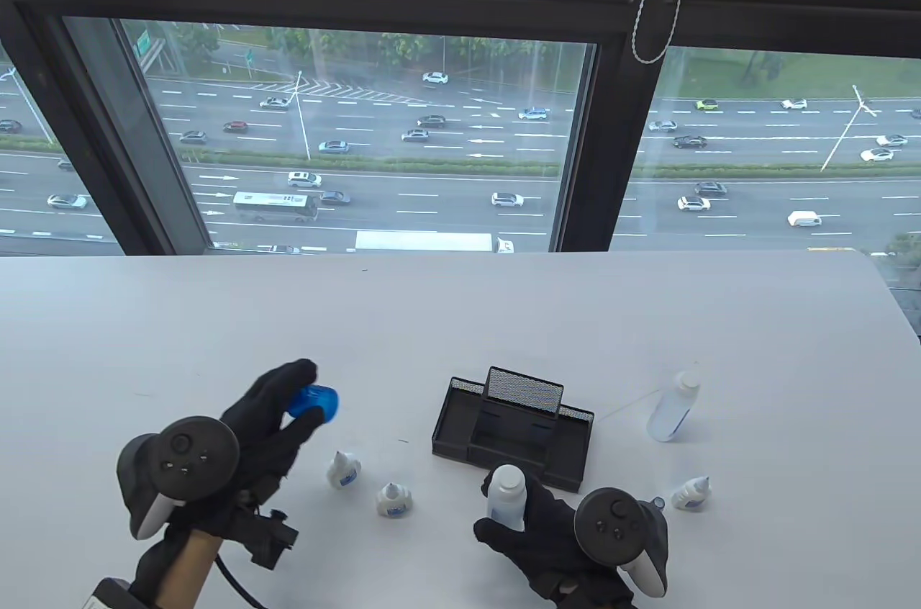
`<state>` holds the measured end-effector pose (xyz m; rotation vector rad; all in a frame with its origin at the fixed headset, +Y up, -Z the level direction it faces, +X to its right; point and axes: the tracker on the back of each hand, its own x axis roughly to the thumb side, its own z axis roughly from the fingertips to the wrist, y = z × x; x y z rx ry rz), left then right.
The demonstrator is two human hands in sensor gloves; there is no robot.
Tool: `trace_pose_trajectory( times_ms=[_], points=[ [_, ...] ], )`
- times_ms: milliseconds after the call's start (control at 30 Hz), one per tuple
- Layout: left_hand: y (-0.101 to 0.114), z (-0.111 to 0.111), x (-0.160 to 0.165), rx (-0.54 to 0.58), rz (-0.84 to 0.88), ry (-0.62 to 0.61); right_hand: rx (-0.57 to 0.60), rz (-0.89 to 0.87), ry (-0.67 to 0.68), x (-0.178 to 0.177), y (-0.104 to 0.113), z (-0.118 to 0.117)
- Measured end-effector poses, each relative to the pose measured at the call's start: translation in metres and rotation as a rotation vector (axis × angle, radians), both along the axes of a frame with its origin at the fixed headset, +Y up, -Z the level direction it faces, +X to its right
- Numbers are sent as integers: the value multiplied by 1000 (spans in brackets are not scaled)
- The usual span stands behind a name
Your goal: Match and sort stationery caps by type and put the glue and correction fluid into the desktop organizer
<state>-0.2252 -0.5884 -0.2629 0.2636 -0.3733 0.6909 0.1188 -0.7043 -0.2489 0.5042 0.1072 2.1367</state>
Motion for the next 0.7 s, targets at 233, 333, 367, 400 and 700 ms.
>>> trace_pose_trajectory(
  times_ms=[233,333,367,400,700],
  points=[
    [1,28,86,47,4,-253,2,39,37,-8,-1,2],
    [-8,34,109,76,-82,-271,4,67,62,-12,-1,3],
    [-10,36,113,80,-94,-273,6,70,64,-12,-2,3],
    [-12,37,119,87,-116,-279,7,77,69,-14,-2,4],
    [-23,44,141,166,-298,-252,-29,70,106,-20,-8,4]
  ],
)
